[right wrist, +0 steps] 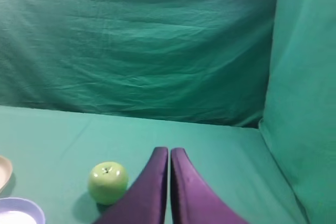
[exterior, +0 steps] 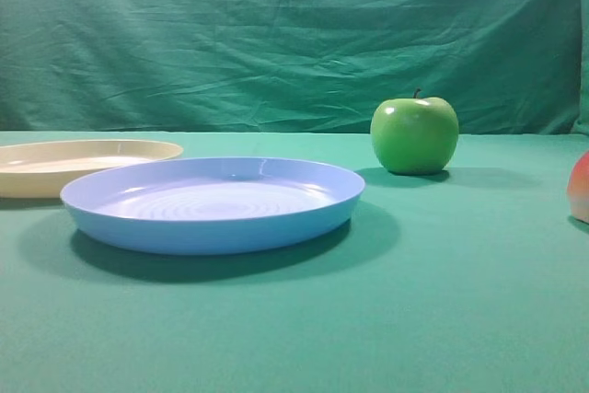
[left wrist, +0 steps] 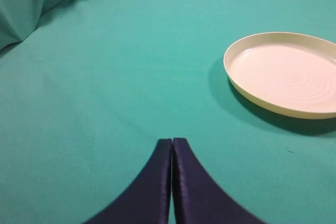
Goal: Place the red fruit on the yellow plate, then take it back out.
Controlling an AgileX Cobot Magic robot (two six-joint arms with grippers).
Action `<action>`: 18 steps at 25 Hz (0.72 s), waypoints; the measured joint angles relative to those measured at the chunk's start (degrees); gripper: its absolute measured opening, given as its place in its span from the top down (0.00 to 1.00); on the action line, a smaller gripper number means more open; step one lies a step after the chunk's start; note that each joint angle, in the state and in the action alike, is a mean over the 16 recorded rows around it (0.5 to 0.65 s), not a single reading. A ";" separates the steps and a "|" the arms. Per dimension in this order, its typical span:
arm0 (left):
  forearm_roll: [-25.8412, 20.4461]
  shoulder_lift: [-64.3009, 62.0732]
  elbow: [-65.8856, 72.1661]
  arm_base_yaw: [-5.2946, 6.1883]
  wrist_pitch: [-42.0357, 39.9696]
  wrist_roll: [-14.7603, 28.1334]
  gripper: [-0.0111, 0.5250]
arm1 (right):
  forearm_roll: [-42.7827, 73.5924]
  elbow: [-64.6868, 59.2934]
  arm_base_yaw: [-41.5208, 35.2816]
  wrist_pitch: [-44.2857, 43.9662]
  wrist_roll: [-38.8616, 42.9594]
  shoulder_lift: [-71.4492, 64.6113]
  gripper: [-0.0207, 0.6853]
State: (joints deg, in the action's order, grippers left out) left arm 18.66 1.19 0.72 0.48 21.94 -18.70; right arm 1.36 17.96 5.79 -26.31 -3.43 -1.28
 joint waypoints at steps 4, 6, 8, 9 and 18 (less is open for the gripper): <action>0.00 0.00 0.00 0.00 0.00 0.00 0.98 | -0.04 -6.79 -0.55 3.70 0.47 1.20 0.97; 0.00 0.00 0.00 0.00 0.00 0.00 0.98 | -0.09 -9.74 -0.59 5.15 0.89 1.58 0.97; 0.00 0.00 0.00 0.00 0.00 0.00 0.98 | -0.16 -12.25 -0.59 6.31 1.35 1.83 0.97; 0.00 0.00 0.00 0.00 0.00 0.00 0.98 | -0.21 -13.32 -0.59 6.79 1.59 1.90 0.97; 0.00 0.00 0.00 0.00 0.00 0.00 0.98 | -0.68 -18.92 -0.59 7.48 3.52 1.97 0.97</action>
State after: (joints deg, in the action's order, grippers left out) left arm 18.66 1.19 0.72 0.48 21.94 -18.70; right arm 0.69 -0.96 5.20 -18.83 0.10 0.68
